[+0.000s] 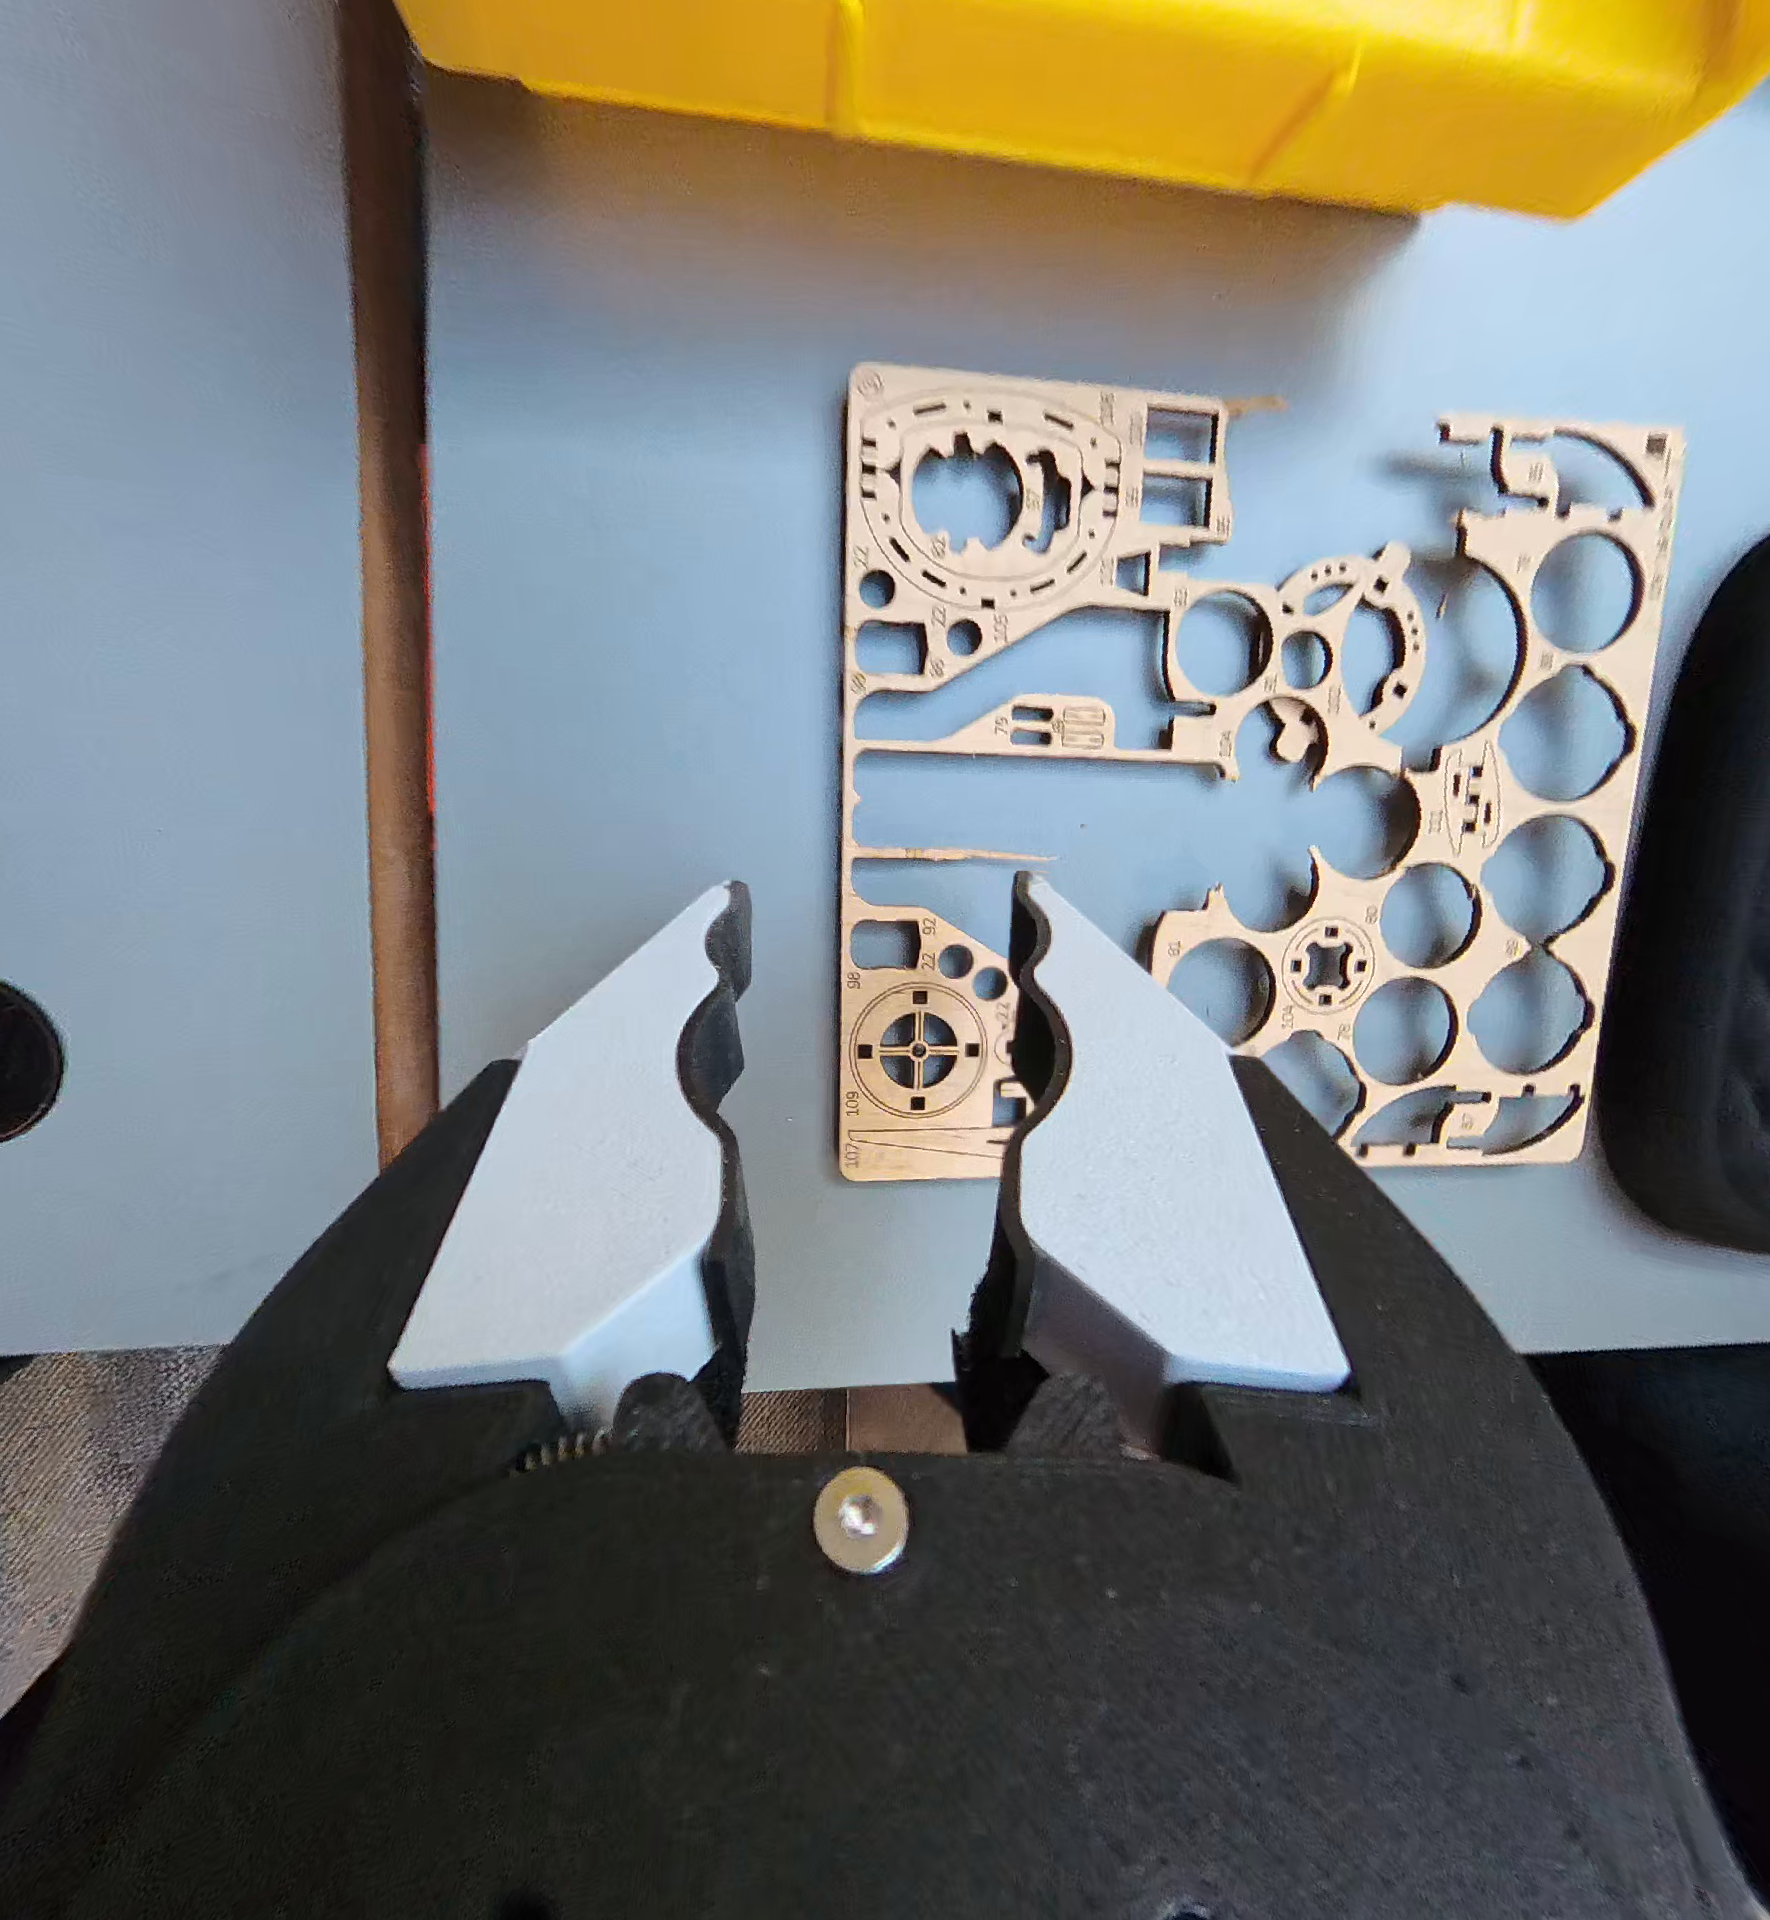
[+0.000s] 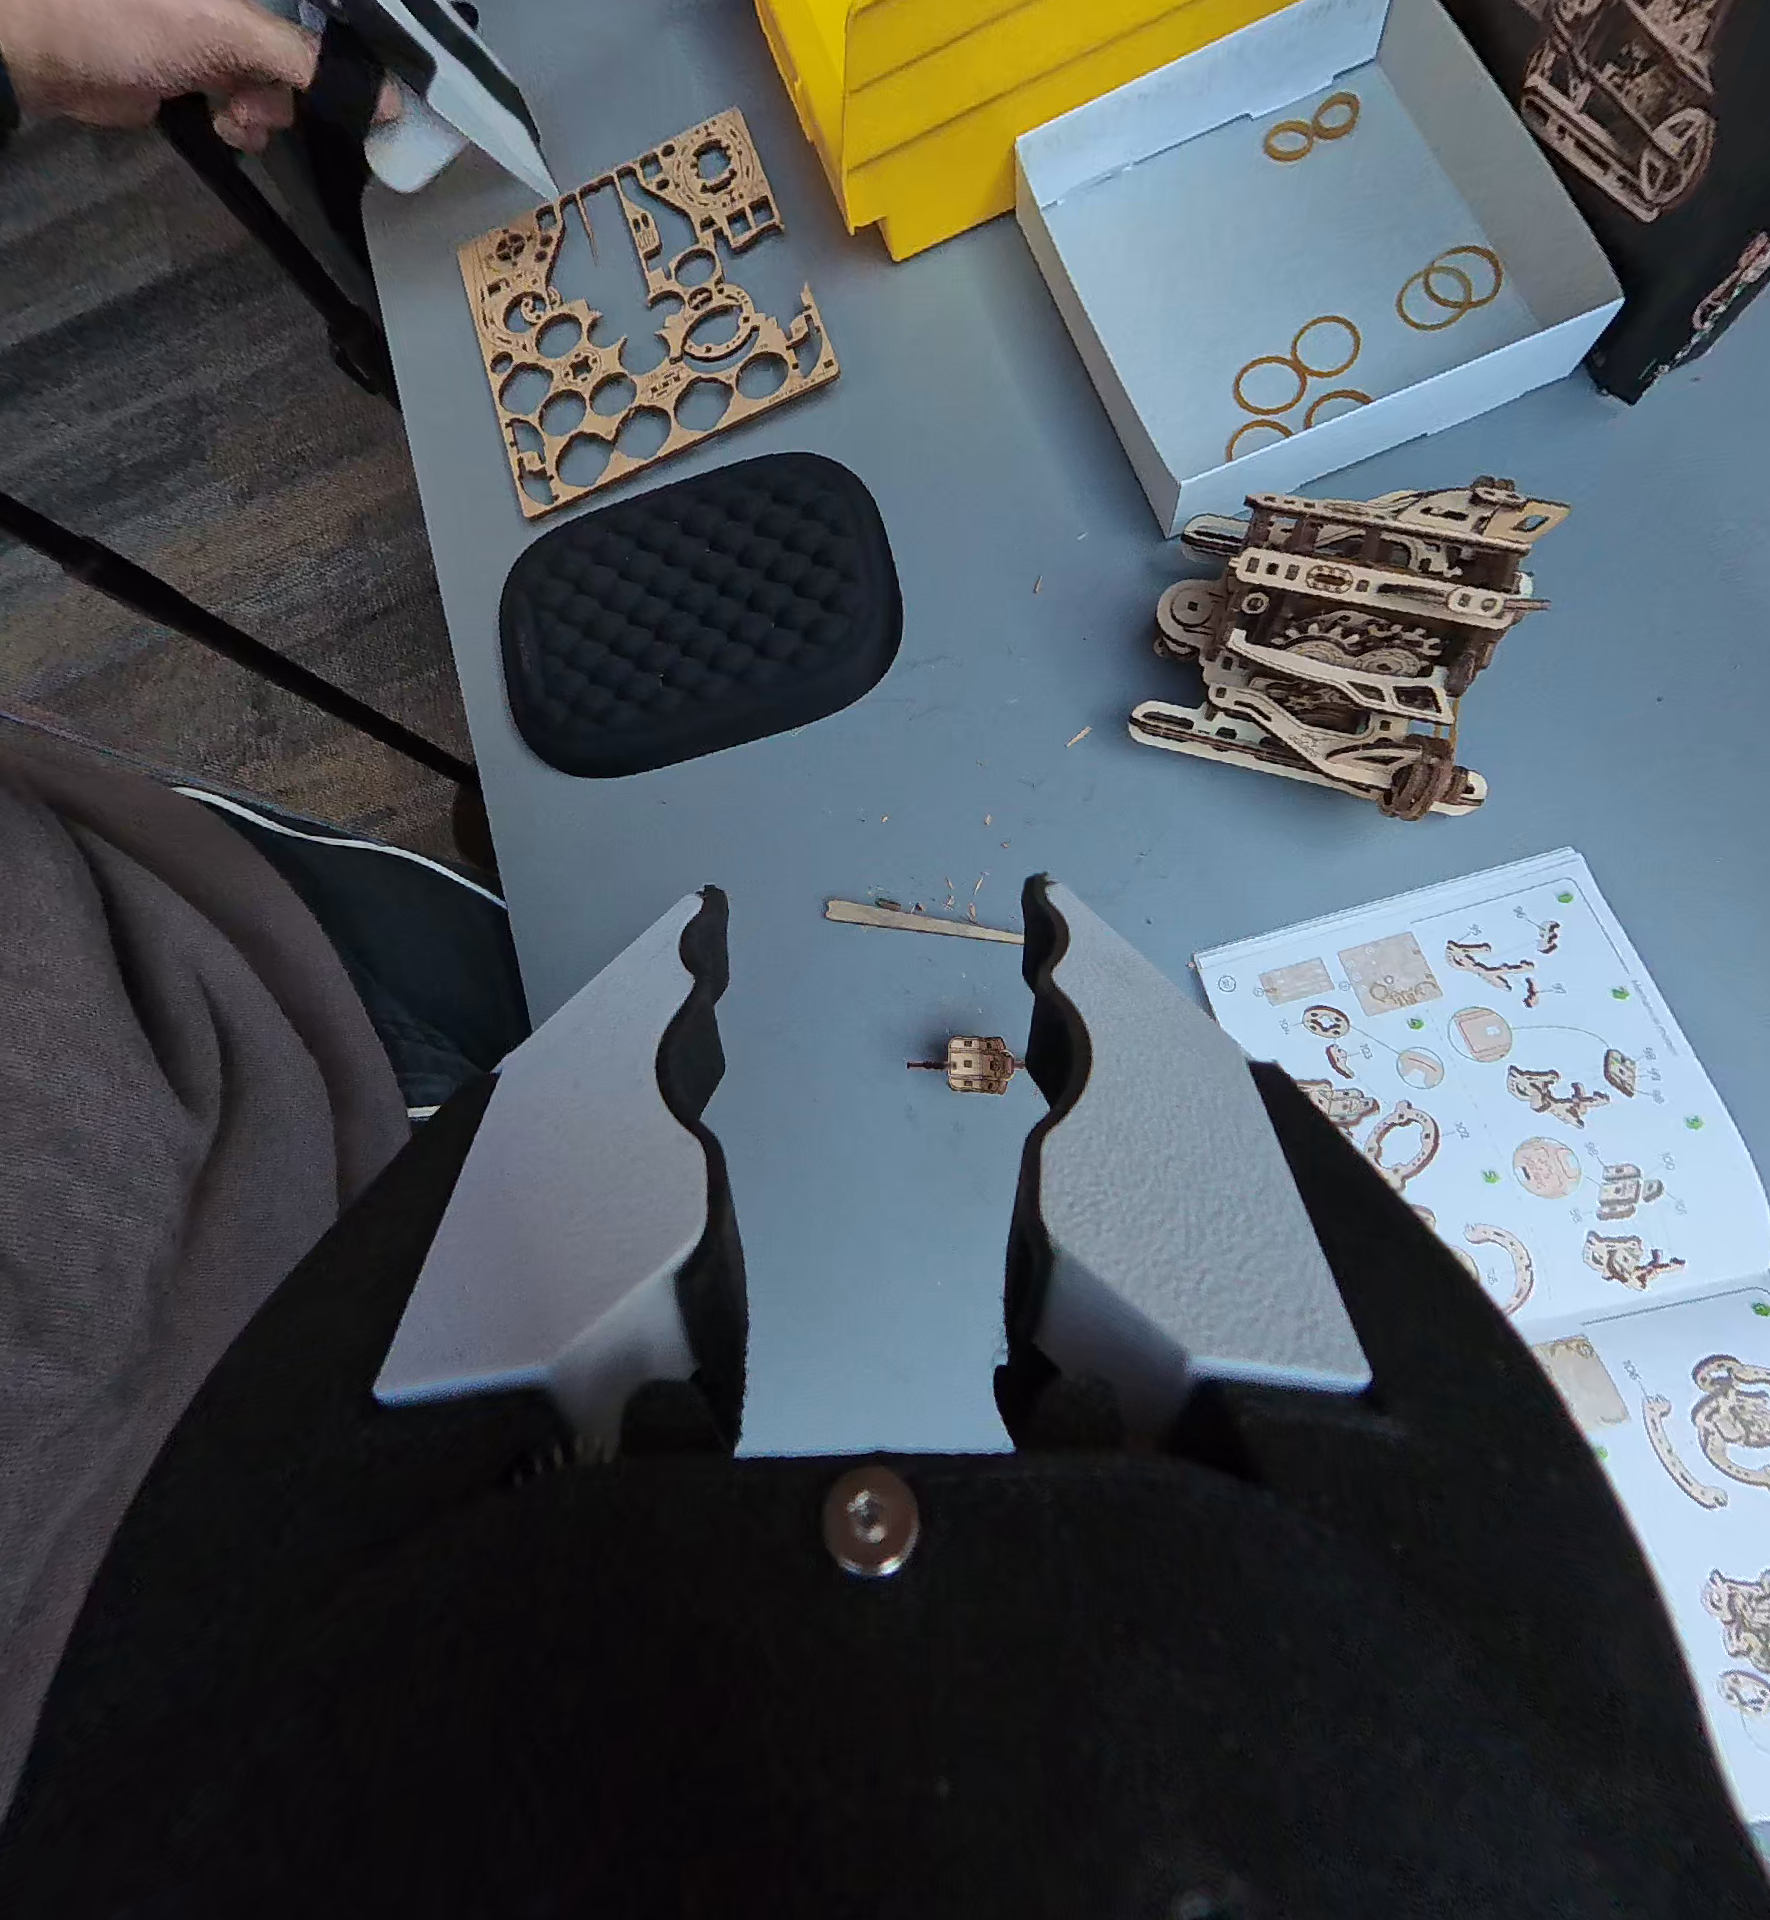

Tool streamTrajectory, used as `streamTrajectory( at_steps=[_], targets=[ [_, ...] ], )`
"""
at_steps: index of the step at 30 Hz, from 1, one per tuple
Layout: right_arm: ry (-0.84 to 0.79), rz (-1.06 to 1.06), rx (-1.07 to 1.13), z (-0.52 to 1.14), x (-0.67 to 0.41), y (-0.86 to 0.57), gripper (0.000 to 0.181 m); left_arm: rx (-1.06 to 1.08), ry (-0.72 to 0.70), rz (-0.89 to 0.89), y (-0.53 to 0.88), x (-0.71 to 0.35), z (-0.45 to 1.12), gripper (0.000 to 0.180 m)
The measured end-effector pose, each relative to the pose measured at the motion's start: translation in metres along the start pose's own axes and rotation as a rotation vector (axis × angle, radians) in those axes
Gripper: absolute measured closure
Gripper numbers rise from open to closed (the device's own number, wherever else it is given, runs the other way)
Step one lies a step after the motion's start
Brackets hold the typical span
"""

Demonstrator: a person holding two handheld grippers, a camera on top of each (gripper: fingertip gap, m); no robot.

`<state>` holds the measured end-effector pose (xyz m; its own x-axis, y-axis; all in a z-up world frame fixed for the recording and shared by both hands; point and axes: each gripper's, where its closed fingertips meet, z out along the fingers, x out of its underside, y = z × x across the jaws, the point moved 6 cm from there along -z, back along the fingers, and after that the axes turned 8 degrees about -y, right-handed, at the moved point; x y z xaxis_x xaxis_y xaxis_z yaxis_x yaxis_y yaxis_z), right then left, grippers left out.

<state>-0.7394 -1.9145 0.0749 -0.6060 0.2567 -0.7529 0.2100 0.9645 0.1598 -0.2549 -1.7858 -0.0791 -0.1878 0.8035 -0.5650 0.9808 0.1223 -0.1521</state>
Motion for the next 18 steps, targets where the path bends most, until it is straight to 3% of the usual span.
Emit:
streamTrajectory(
  at_steps=[4, 10, 18],
  targets=[
    [0.006, -0.002, -0.005, 0.003, 0.000, 0.004, 0.124, 0.010, 0.104, 0.087, -0.004, 0.010, 0.008, 0.131],
    [-0.002, 0.021, 0.013, 0.000, 0.005, 0.003, 0.124, -0.066, 0.147, 0.205, -0.004, 0.010, 0.014, 0.148],
    [-0.006, 0.031, 0.028, -0.003, 0.008, 0.003, 0.125, -0.096, 0.152, 0.165, 0.004, 0.005, 0.016, 0.162]
  ],
)
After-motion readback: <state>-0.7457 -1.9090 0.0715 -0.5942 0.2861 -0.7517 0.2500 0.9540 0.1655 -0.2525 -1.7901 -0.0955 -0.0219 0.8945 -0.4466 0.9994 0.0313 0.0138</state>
